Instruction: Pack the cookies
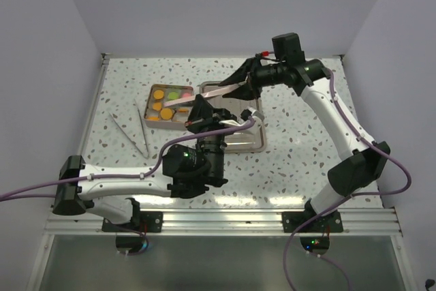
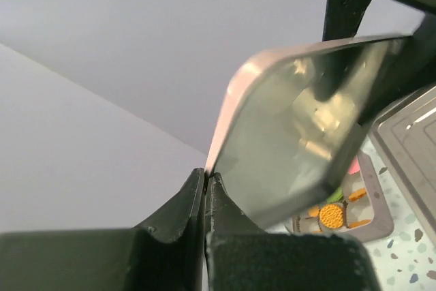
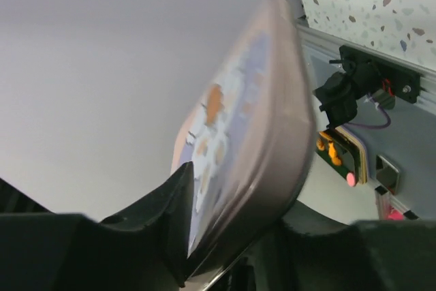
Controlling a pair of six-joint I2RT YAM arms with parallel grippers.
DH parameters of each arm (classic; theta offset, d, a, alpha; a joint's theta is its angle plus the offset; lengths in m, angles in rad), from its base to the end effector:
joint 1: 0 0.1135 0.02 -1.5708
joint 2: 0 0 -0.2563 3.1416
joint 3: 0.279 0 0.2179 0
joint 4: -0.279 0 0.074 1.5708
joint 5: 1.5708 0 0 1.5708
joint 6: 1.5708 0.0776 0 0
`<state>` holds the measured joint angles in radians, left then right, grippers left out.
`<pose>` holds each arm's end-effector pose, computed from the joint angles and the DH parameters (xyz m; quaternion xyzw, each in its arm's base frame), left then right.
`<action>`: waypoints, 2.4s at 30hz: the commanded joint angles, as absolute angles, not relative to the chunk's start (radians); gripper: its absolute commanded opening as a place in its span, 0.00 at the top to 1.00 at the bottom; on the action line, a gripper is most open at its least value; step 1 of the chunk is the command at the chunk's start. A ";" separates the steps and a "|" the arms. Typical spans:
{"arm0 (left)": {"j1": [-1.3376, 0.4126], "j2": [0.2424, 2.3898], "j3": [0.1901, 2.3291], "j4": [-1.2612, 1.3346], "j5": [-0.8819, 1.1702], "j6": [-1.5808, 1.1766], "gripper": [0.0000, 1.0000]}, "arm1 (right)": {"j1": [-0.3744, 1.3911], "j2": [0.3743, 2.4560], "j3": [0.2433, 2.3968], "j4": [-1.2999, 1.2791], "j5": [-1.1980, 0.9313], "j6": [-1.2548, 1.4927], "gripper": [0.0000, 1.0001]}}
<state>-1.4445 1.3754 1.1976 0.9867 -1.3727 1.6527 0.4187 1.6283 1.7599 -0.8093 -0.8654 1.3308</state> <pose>0.1068 -0.2371 0.4515 0.2745 0.5945 0.3090 0.6897 0.2787 0.1887 0.3784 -0.1980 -0.8149 -0.5434 0.0388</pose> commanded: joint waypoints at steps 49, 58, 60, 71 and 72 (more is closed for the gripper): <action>-0.753 1.249 1.559 -0.680 -0.237 -0.219 0.00 | 0.336 1.669 1.585 -0.427 -0.900 1.025 1.00; -0.031 1.268 1.229 -0.404 0.354 -0.411 0.00 | 0.426 1.868 1.583 0.038 -0.862 1.175 1.00; 0.000 1.328 1.215 -0.362 0.363 -0.428 0.00 | 0.434 1.933 1.609 0.090 -0.830 1.201 1.00; 0.149 1.554 1.127 -0.098 0.452 -0.436 0.00 | 0.448 2.117 1.714 0.314 -0.782 1.357 1.00; 0.161 1.572 1.131 -0.083 0.462 -0.437 0.00 | 0.448 2.117 1.713 0.318 -0.779 1.358 1.00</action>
